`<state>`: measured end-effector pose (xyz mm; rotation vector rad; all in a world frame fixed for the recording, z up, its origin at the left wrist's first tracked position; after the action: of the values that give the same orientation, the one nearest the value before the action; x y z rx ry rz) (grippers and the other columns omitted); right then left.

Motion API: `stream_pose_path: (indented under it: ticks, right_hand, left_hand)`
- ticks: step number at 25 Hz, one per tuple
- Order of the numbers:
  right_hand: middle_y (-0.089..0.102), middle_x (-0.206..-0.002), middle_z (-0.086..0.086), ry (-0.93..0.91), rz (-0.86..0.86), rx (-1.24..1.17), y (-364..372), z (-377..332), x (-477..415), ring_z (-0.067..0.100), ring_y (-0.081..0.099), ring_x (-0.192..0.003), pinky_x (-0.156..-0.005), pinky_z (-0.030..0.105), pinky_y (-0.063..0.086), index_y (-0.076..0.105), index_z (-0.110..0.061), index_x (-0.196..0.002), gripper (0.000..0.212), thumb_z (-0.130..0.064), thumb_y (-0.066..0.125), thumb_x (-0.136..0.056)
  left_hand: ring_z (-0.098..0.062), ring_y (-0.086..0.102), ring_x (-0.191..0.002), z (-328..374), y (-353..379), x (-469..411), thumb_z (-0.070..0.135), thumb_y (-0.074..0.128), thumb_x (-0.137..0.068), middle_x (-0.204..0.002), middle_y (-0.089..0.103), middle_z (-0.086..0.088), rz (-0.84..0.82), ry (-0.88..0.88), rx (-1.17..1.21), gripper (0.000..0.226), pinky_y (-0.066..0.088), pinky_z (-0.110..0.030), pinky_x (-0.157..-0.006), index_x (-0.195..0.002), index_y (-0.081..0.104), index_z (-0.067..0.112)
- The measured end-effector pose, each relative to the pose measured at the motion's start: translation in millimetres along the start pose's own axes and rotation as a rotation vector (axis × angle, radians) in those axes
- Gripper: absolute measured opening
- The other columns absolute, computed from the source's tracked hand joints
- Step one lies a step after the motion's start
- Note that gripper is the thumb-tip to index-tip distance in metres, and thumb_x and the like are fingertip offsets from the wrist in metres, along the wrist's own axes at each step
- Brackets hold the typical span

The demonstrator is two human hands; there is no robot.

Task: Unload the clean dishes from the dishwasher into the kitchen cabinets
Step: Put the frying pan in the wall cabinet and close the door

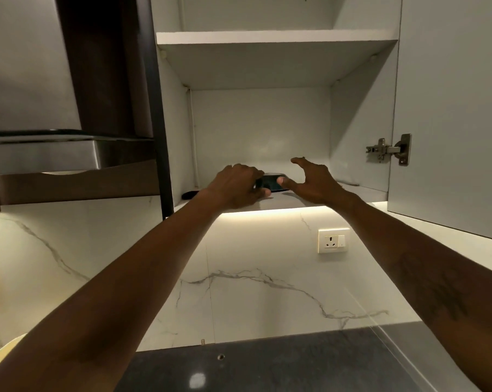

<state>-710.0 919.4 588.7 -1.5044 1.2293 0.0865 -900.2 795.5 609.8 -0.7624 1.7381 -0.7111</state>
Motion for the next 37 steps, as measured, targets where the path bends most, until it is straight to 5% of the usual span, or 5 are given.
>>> stream_pose_path:
  ticks: [5, 9, 24, 31, 37]
  right_hand:
    - [0.035, -0.159, 0.005, 0.002, 0.103, 0.000, -7, -10, 51, 0.027, 0.035, -0.145, -0.117, 0.045, 0.032, 0.035, -0.021, -0.152, 0.084, -0.067, 0.061, -0.086]
    - [0.039, -0.157, 0.001, 0.033, 0.111, 0.019, -22, -16, 100, 0.024, 0.042, -0.140, -0.112, 0.046, 0.040, 0.035, -0.026, -0.150, 0.085, -0.073, 0.059, -0.083]
    - [0.039, -0.157, -0.001, 0.135, 0.279, 0.142, -168, -67, 314, 0.024, 0.045, -0.138, -0.111, 0.042, 0.039, 0.038, -0.025, -0.148, 0.077, -0.067, 0.058, -0.087]
    - [0.045, -0.153, 0.000, 0.179, 0.540, 0.249, -265, -82, 396, 0.023, 0.048, -0.136, -0.111, 0.048, 0.041, 0.041, -0.022, -0.143, 0.067, -0.060, 0.057, -0.090]
    - [0.037, -0.158, 0.005, 0.186, 0.824, 0.338, -332, -79, 441, 0.022, 0.047, -0.138, -0.109, 0.029, 0.042, 0.050, -0.013, -0.138, 0.053, -0.040, 0.065, -0.095]
  left_hand:
    - [-0.020, 0.052, -0.120, 28, -7, 11, 0.057, 0.048, -0.096, -0.122, 0.063, 0.002, 0.013, 0.125, 0.014, 0.049, 0.036, -0.052, -0.105, -0.132, 0.056, 0.024]
    - [-0.020, 0.037, -0.140, 62, -13, 27, 0.060, 0.046, -0.096, -0.149, 0.047, 0.000, -0.012, 0.177, -0.005, 0.062, 0.021, -0.052, -0.117, -0.143, 0.048, 0.019]
    - [-0.023, 0.023, -0.149, 238, -124, 106, 0.061, 0.047, -0.095, -0.160, 0.029, -0.006, -0.016, 0.354, -0.028, 0.073, 0.011, -0.049, -0.121, -0.153, 0.033, 0.018]
    - [-0.023, 0.025, -0.148, 357, -201, 98, 0.058, 0.054, -0.093, -0.160, 0.029, -0.007, 0.181, 0.557, 0.025, 0.075, 0.015, -0.049, -0.121, -0.153, 0.031, 0.017]
    - [-0.024, 0.022, -0.150, 437, -248, 87, 0.055, 0.057, -0.091, -0.162, 0.026, -0.008, 0.265, 0.658, 0.004, 0.080, 0.014, -0.047, -0.123, -0.154, 0.028, 0.014]
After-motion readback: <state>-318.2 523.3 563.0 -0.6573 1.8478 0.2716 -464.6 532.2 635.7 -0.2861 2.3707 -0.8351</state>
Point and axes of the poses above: each hand's wrist, its own x-axis away from the middle knuckle, its own y-axis out of the palm, z = x × y, the point moved 2 cm from there along -x, towards the middle knuckle
